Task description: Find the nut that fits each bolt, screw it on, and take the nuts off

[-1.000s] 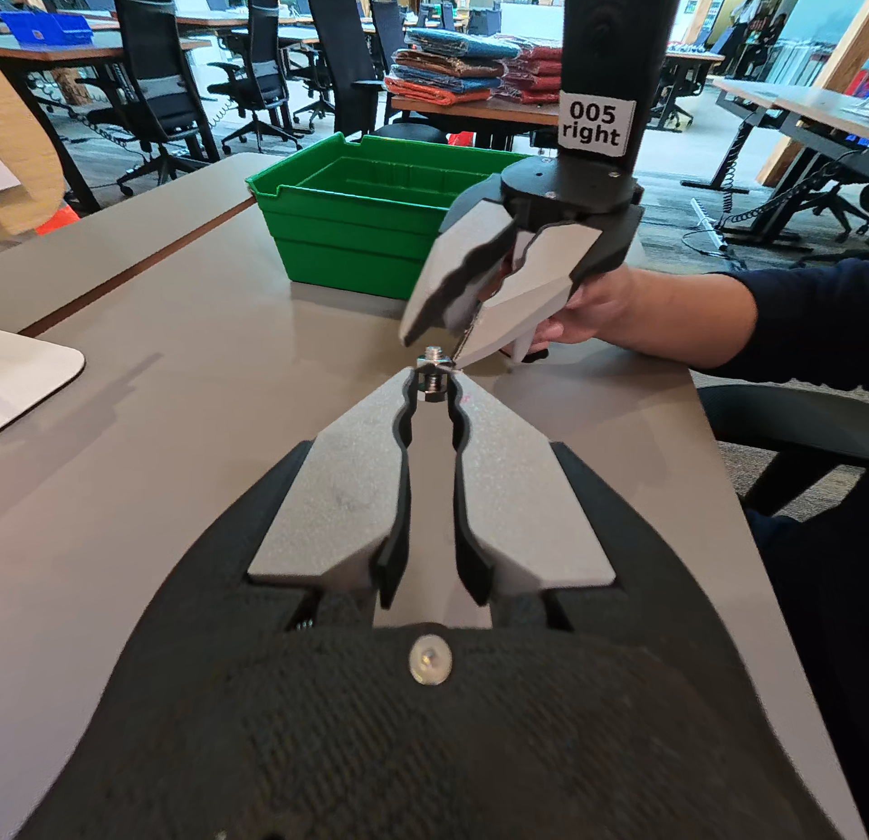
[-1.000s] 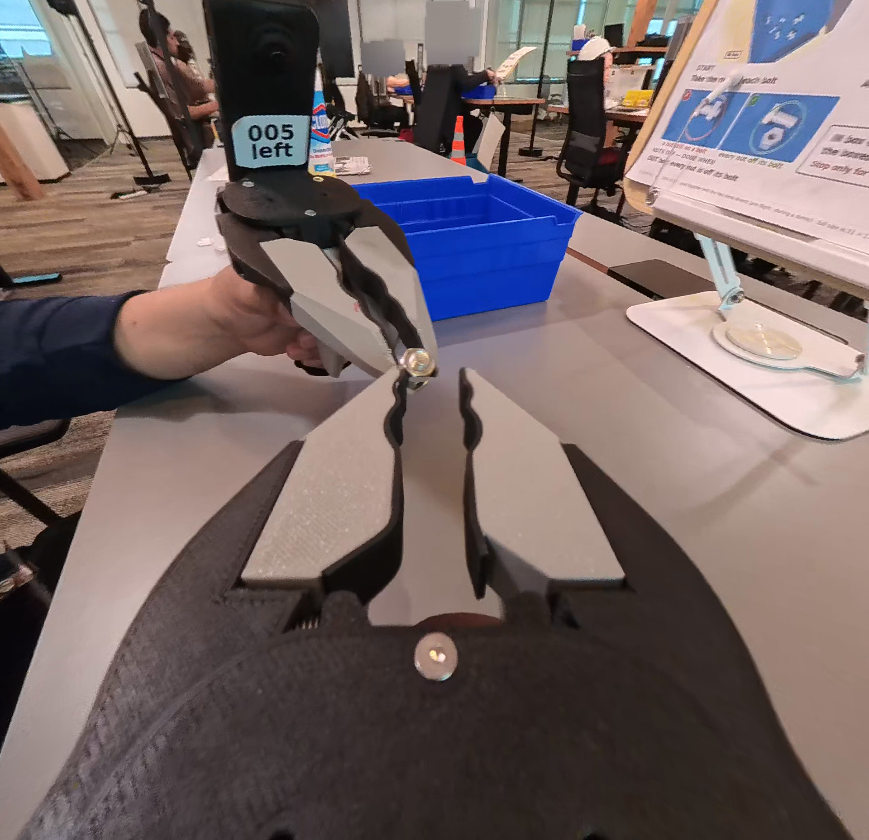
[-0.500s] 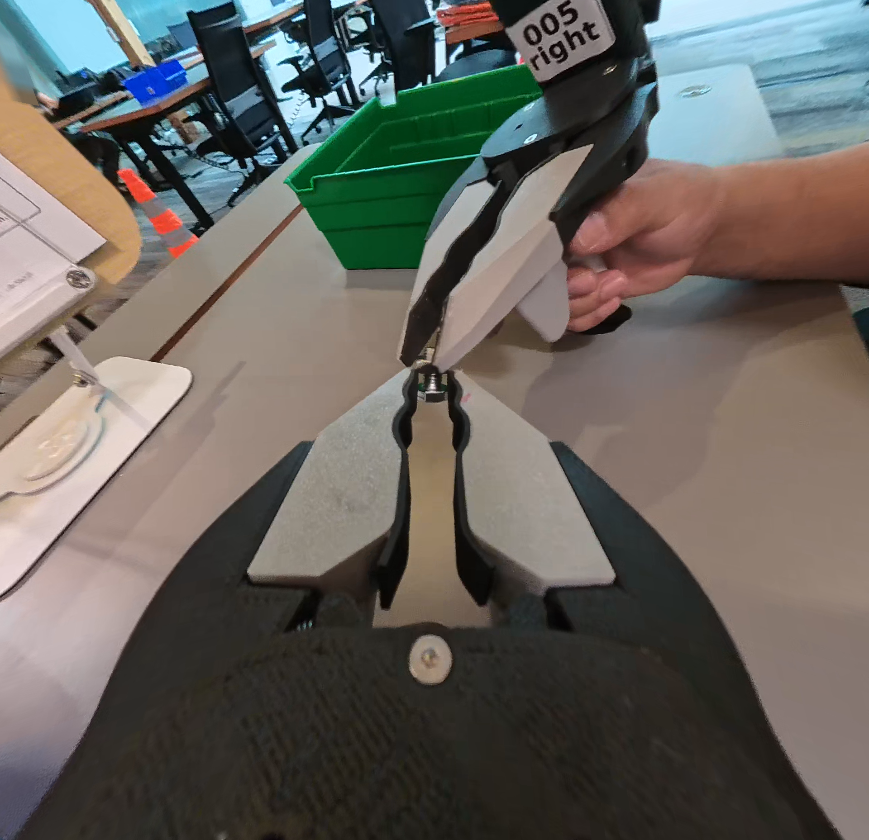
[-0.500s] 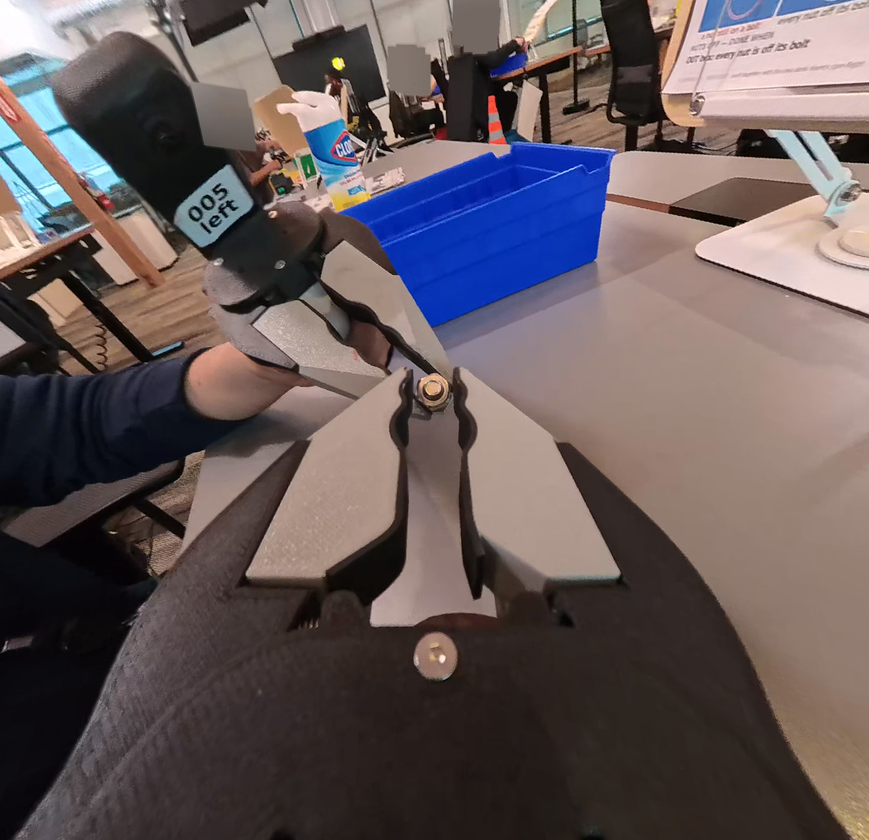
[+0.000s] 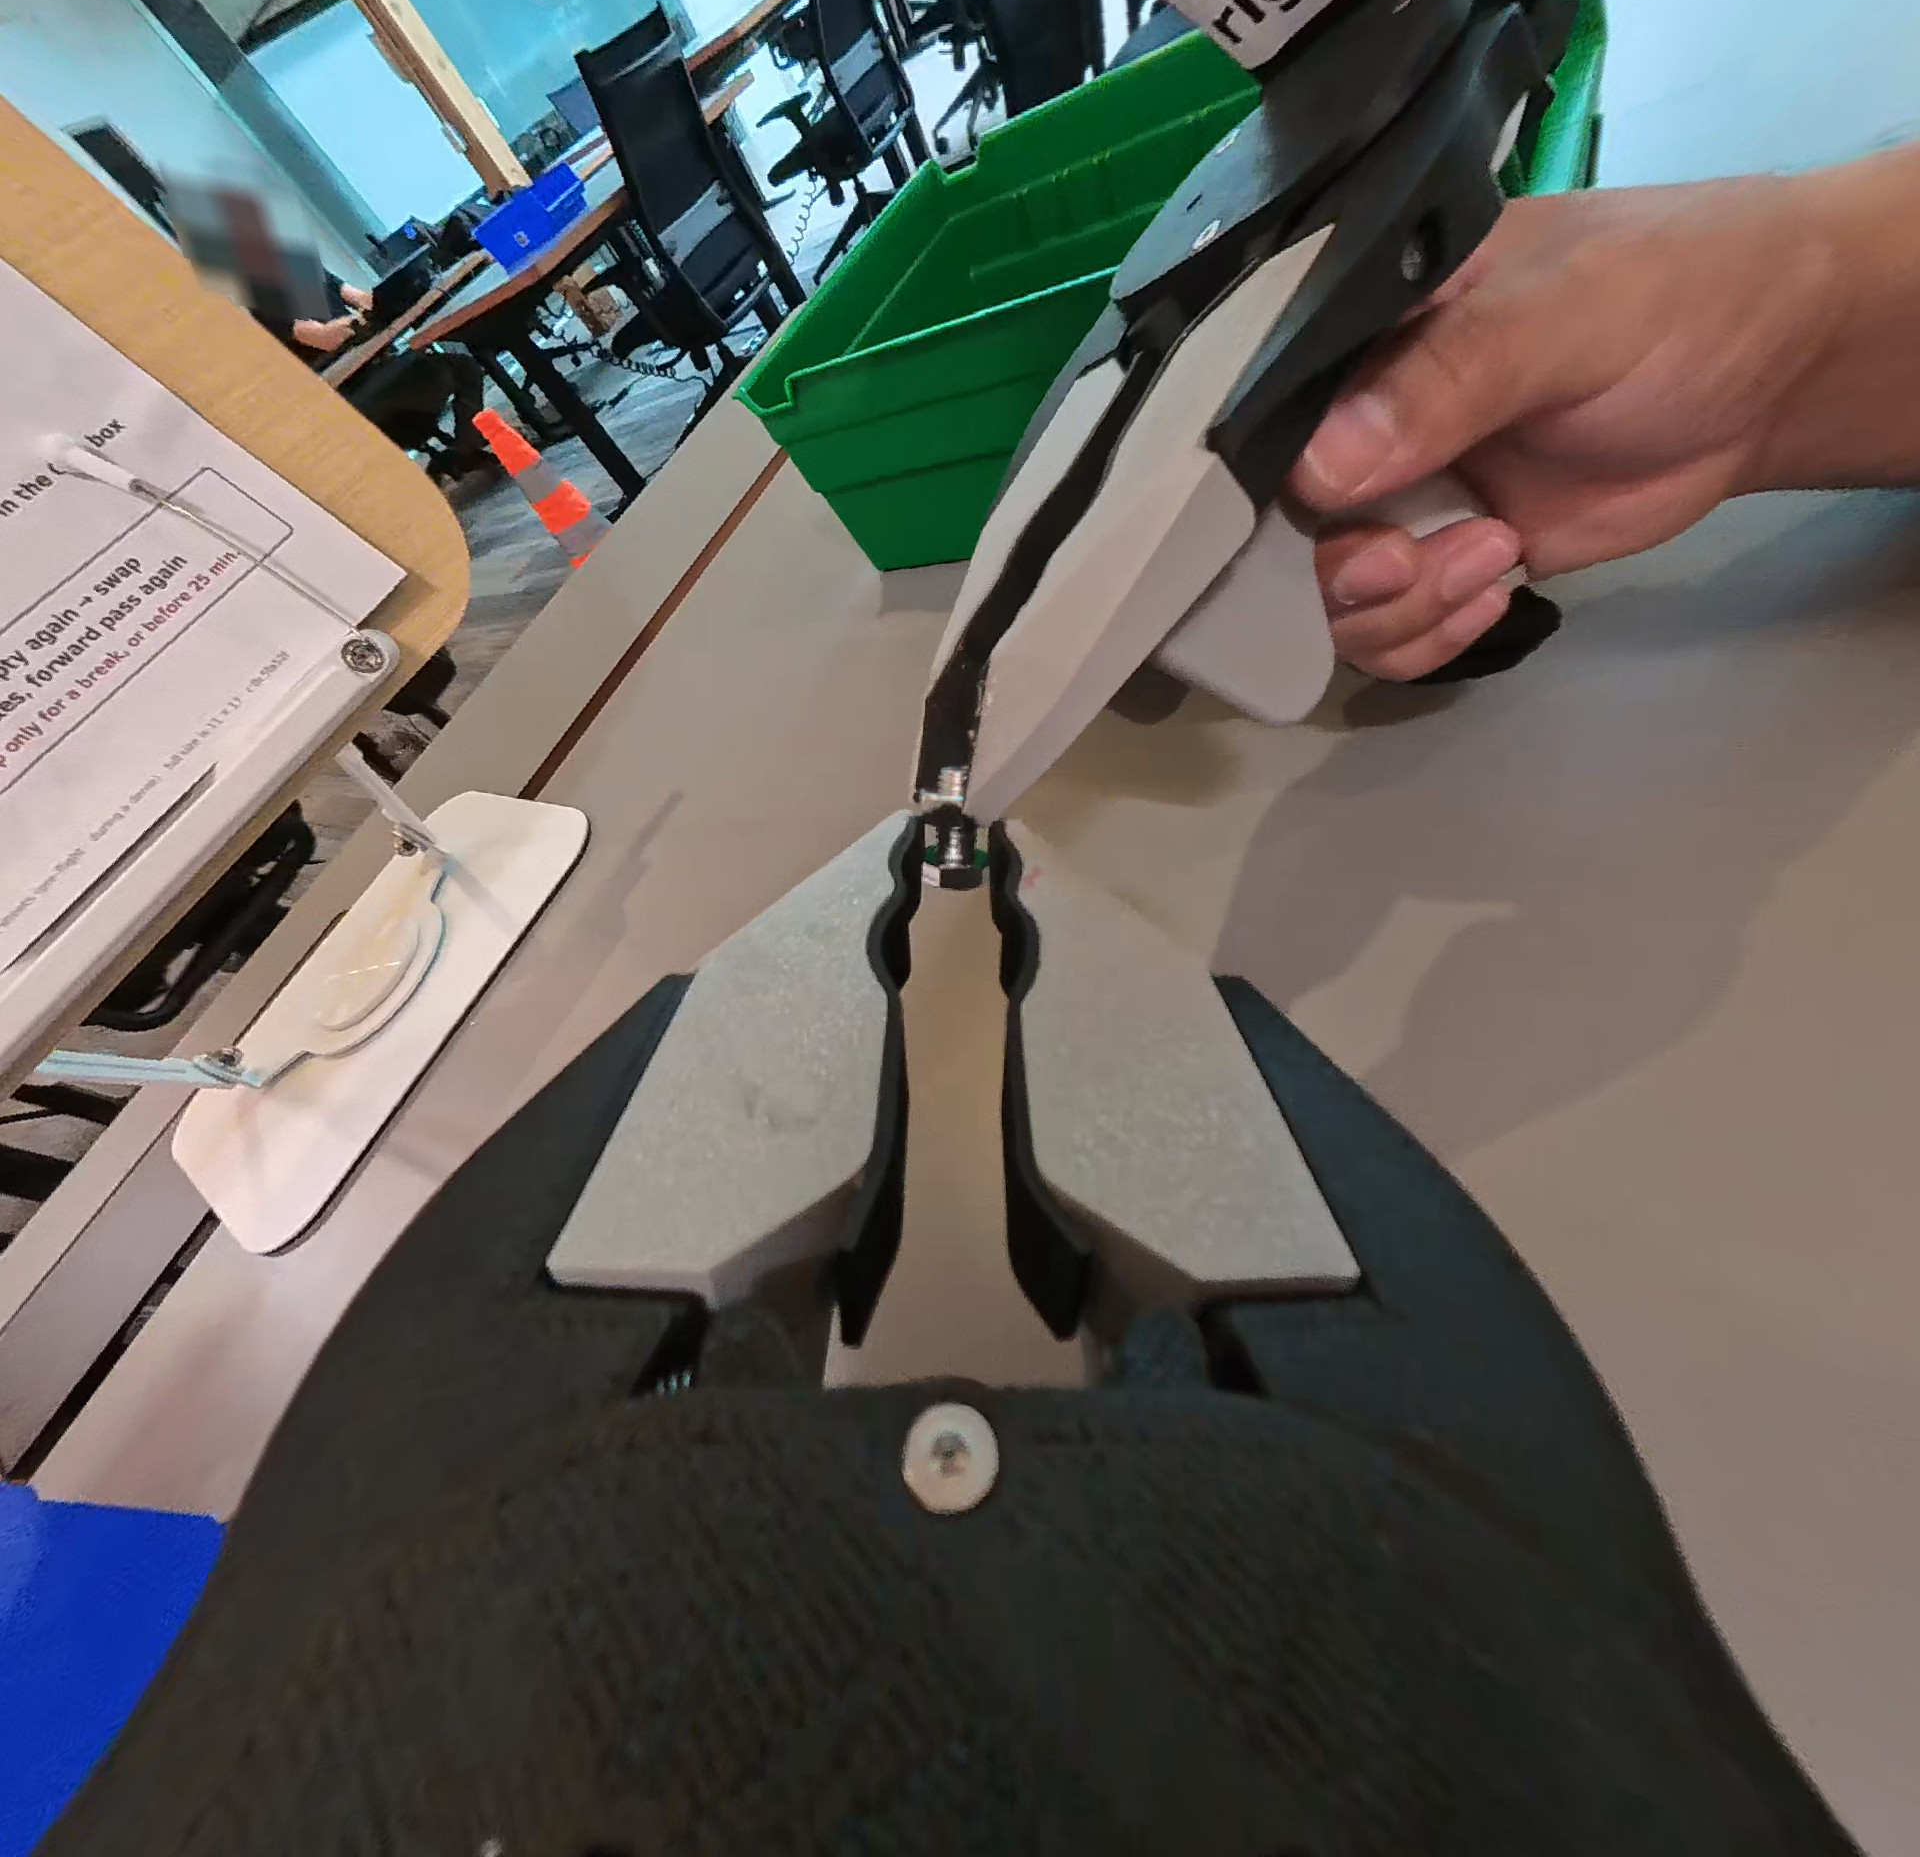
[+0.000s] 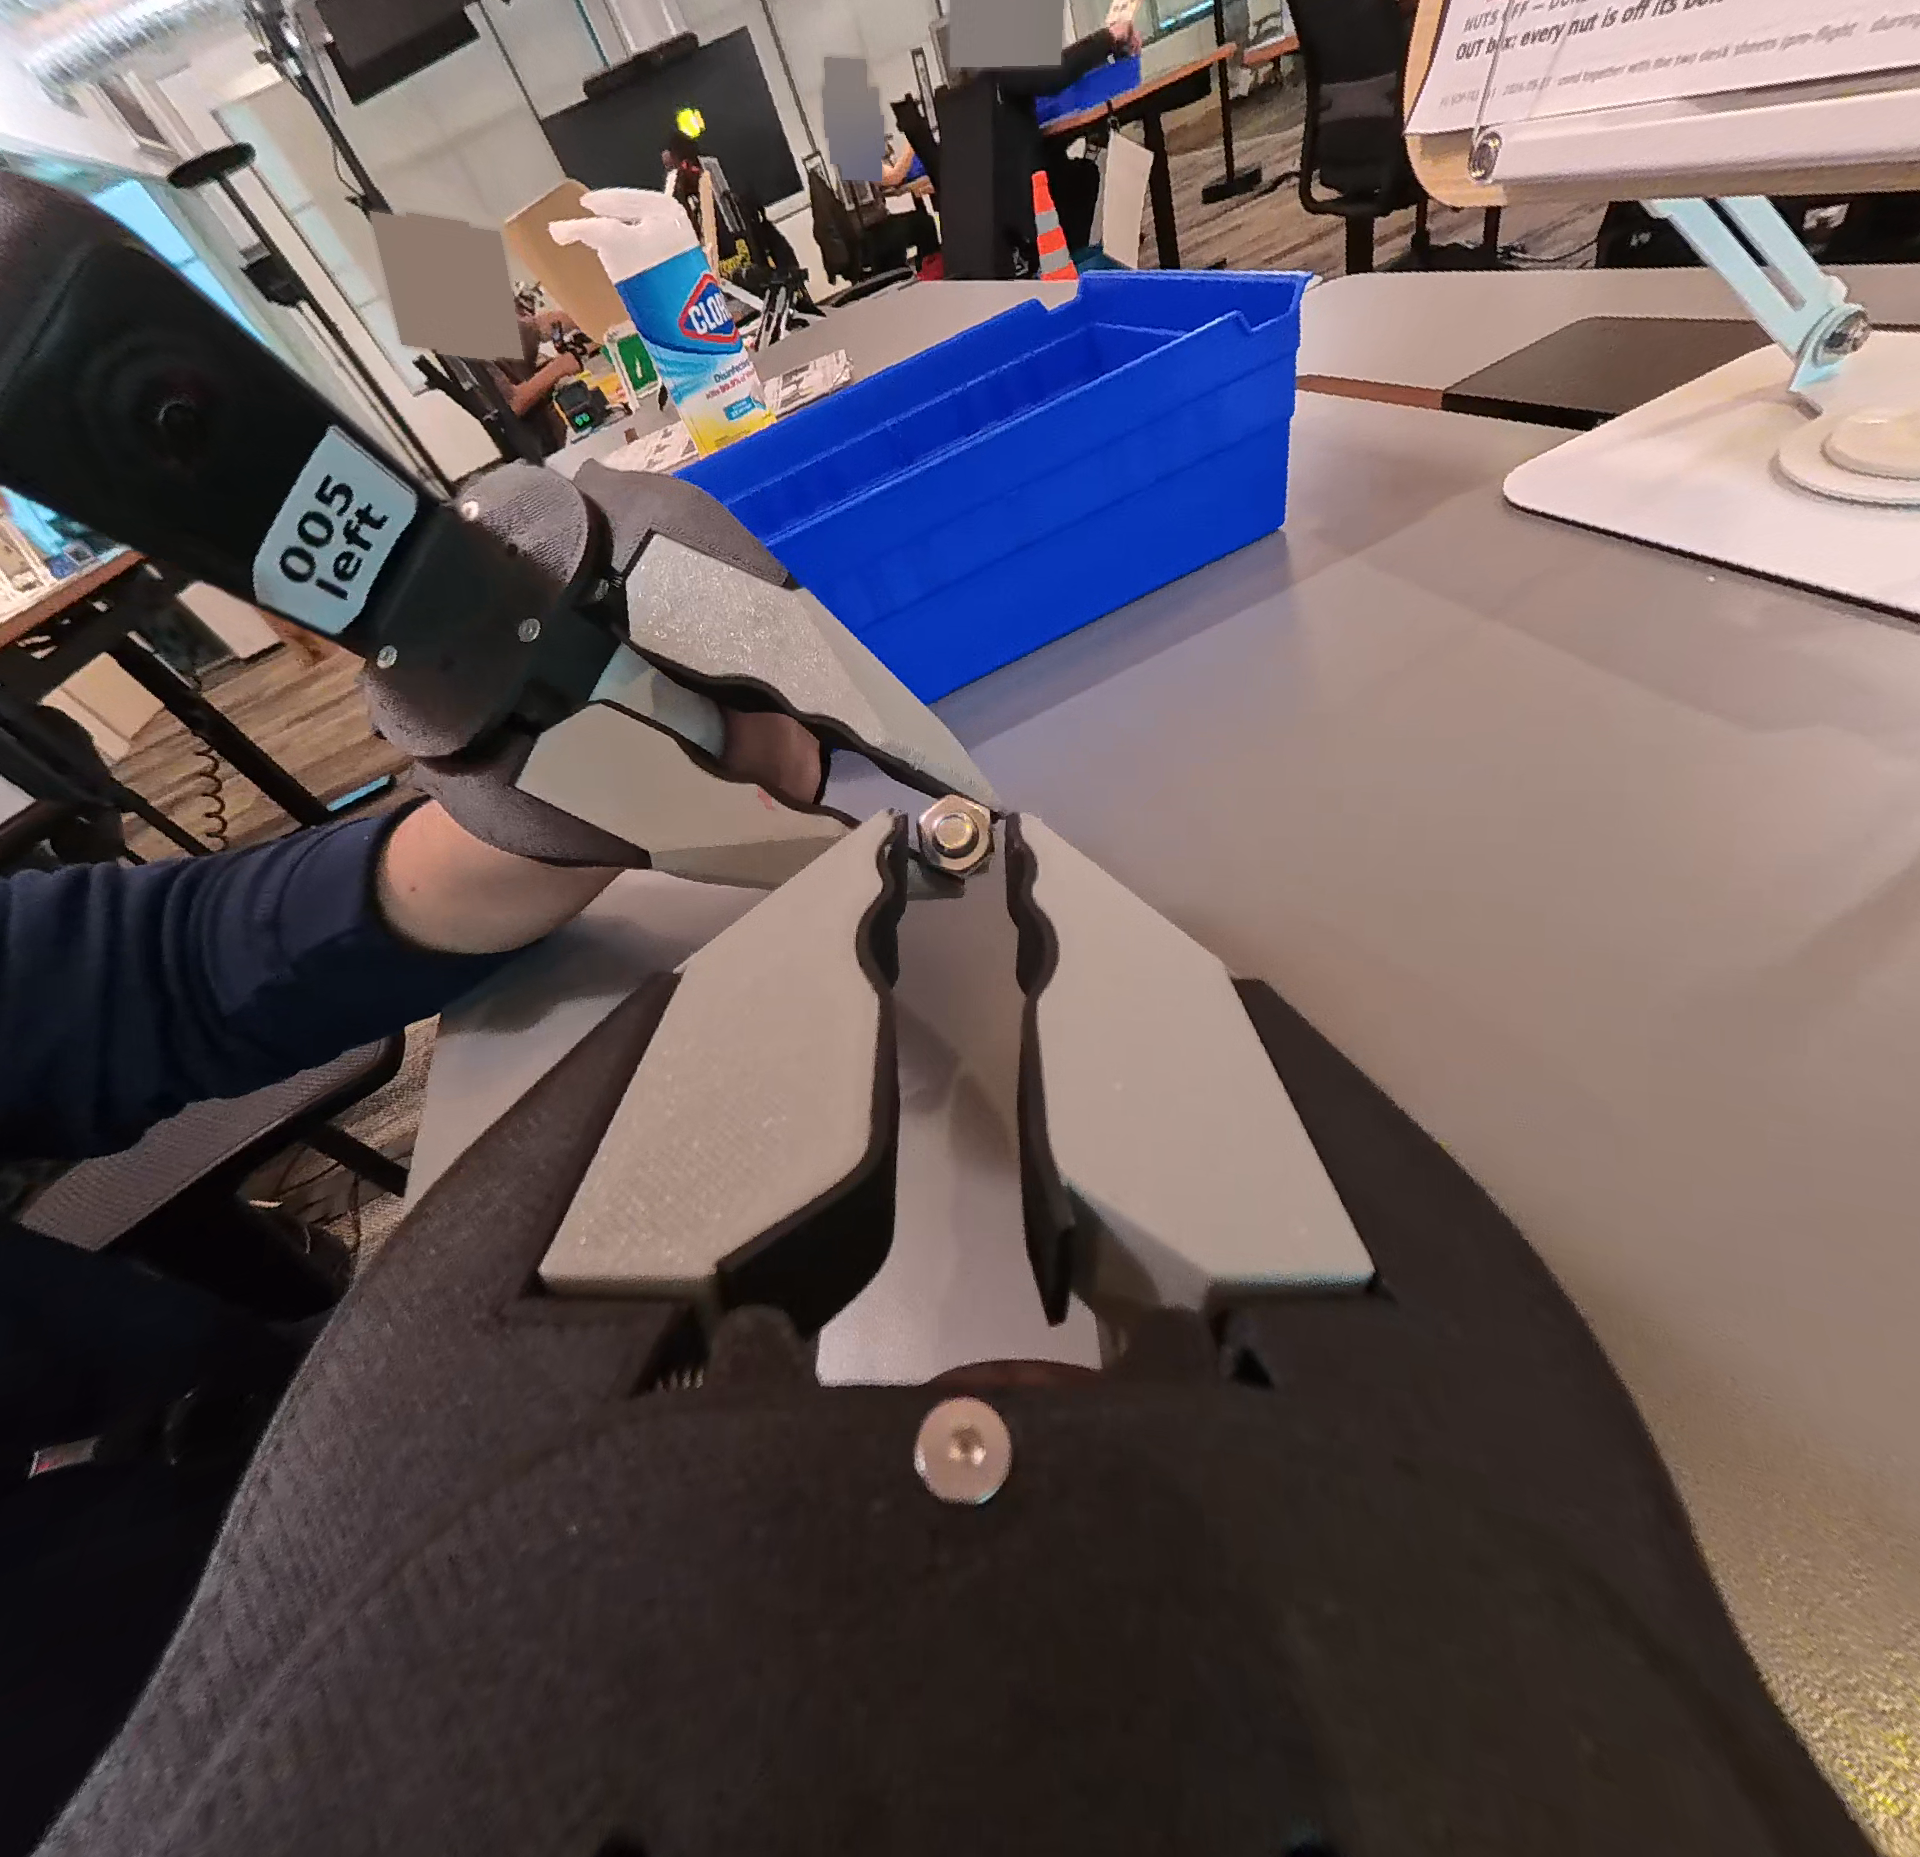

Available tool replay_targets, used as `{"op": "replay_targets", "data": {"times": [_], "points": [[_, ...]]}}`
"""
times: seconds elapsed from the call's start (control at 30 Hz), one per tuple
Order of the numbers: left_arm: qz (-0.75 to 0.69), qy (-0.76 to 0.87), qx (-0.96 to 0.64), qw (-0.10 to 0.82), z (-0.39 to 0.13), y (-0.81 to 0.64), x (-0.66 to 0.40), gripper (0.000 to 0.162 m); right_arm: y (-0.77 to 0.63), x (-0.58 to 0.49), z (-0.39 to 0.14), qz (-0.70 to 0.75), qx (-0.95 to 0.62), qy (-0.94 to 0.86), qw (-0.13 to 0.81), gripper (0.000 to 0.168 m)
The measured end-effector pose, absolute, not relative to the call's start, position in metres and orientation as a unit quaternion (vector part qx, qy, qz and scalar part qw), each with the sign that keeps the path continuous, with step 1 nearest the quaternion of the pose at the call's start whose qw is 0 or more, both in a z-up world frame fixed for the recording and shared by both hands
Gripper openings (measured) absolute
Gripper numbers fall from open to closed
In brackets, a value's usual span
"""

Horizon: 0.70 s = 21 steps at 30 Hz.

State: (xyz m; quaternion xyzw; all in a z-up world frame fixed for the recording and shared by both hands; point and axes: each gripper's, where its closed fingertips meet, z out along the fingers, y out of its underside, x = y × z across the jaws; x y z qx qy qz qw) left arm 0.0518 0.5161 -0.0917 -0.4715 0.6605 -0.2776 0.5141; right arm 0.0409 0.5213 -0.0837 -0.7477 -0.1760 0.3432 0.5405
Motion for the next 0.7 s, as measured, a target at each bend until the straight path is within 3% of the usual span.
{"op": "replay_targets", "data": {"times": [0.3, 0.7], "points": [[-0.233, 0.663, -0.451, 0.551, -0.0879, 0.5158, 0.0531, 0.010, 0.5217, 0.0436, -0.0819, 0.343, -0.746, -0.170, 0.544, 0.020], [-0.199, 0.669, -0.440, 0.565, -0.0904, 0.5171, 0.0545, 0.010, 0.5218, 0.0421, -0.0846, 0.312, -0.753, -0.187, 0.548, 0.012]]}}
